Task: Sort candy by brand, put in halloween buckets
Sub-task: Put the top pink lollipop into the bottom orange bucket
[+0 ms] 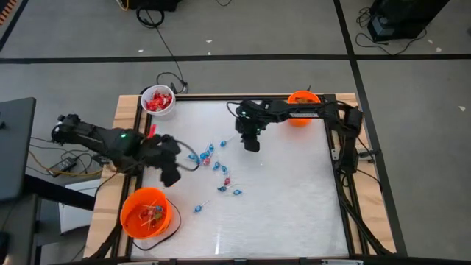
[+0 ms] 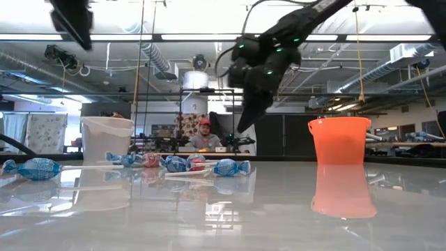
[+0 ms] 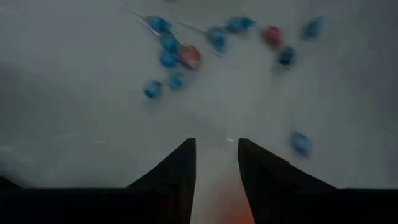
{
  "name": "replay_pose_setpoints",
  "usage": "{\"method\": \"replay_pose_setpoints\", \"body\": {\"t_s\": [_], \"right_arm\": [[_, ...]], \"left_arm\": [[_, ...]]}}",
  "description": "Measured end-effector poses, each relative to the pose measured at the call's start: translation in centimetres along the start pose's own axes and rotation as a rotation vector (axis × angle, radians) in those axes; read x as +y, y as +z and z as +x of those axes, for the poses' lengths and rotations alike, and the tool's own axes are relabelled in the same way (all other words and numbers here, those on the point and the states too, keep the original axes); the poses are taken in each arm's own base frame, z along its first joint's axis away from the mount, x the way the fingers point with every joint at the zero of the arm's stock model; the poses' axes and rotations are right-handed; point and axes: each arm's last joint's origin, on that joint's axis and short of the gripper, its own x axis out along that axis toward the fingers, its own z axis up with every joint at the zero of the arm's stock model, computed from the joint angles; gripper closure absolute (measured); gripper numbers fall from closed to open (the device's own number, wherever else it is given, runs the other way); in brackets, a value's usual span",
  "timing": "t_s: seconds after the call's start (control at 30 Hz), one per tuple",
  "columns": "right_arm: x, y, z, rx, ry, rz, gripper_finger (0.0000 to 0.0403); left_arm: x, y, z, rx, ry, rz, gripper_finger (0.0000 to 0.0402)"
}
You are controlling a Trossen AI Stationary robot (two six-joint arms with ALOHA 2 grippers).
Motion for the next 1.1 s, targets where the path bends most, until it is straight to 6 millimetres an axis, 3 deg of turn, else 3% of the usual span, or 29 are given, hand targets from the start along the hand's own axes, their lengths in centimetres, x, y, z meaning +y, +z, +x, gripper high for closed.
{"method": "replay_pose_setpoints", "body": {"t_s": [0.27,0.5,0.7,0.87,1.1], "right_arm": [[3.0,-4.1,-2.0,-0.285,-0.088,0.100,0.0300],[6.4,-6.5,-1.0,-0.495,-0.066,0.097,0.0300],[7.9,-7.7,0.2,-0.522,-0.187,0.182,0.0300],[8.6,-7.8,0.3,-0.565,-0.290,0.251,0.0300],[8.9,-7.4,0.1,-0.639,-0.321,0.296,0.0300]], "left_arm": [[2.4,1.7,6.1,-0.096,0.050,0.164,0.0274],[3.4,2.3,10.6,-0.309,-0.022,0.207,0.0268],[3.3,2.2,13.1,-0.527,-0.137,0.121,0.0209],[3.4,0.9,16.2,-0.469,-0.135,0.087,0.0158],[3.2,0.5,19.2,-0.370,-0.043,0.056,0.0156]]}}
